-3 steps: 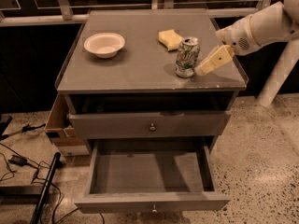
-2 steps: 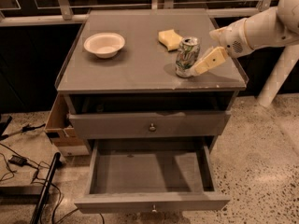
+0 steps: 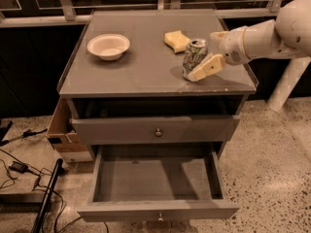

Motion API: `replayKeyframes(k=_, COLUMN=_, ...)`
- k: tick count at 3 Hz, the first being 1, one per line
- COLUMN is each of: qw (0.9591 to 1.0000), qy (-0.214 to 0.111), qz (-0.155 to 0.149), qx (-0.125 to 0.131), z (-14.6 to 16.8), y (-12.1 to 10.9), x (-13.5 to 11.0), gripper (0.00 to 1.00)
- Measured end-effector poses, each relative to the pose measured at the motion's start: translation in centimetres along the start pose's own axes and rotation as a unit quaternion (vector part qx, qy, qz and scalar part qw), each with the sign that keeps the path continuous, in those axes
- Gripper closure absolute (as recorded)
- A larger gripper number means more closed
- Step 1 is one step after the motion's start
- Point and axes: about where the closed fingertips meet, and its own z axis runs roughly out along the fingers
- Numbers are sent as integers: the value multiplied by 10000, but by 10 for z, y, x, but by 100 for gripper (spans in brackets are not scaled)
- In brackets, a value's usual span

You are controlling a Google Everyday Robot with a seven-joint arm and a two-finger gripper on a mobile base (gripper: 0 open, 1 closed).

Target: Place 7up can into middle drawer

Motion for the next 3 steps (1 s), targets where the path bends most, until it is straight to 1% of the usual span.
replayKeyframes(k=1, qw=9999, qy=-132, qz=-39, qx=1, z=14, y=2, x=0, gripper=0)
replayKeyframes(k=2, qw=9997, qy=-249, qz=-57, qx=-56, z=27, y=5, x=-4, gripper=0)
replayKeyframes(k=3, qw=9992, qy=-347, qz=-96, qx=-164, z=37, y=11, x=-9, gripper=19)
